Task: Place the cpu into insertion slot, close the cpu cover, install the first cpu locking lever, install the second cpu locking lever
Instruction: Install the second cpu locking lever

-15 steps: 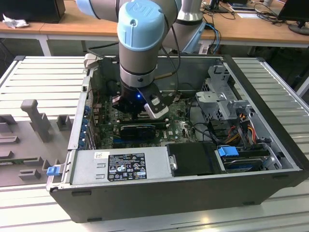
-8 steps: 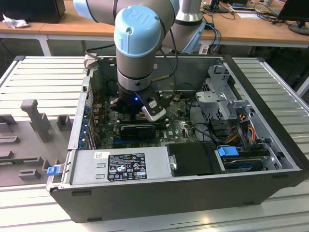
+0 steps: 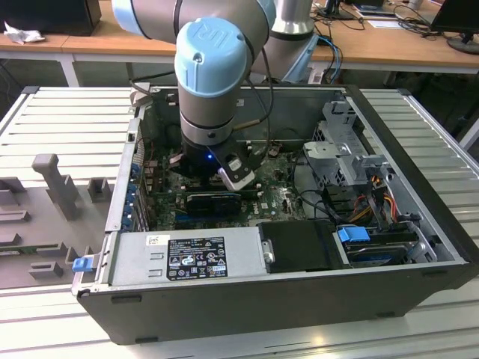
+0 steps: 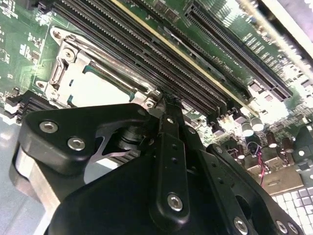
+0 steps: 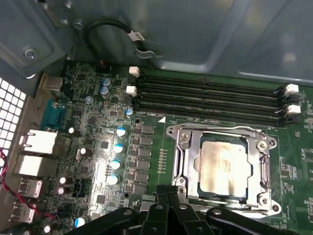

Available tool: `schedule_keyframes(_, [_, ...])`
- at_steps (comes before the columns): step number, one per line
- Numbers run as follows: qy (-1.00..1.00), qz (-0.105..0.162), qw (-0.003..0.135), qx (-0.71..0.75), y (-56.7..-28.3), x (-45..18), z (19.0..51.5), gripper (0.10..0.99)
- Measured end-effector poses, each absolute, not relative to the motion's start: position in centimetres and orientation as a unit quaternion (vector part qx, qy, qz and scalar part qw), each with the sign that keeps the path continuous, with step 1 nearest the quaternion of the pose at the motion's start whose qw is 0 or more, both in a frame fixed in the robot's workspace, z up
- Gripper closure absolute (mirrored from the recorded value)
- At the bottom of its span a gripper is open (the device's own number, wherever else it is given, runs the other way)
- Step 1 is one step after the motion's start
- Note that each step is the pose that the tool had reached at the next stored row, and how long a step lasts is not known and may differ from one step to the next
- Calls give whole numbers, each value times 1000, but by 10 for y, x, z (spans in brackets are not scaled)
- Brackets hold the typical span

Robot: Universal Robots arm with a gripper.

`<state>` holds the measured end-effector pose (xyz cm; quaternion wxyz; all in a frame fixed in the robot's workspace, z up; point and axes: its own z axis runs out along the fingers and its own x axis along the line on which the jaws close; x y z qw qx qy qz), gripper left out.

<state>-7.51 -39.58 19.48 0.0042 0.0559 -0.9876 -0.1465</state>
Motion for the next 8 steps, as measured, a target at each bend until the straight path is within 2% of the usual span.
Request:
schedule_keyframes(2, [-987, -148, 4, 57, -396, -75, 195, 980])
schedule_keyframes(8, [-987, -148, 4, 57, -396, -76, 224, 980])
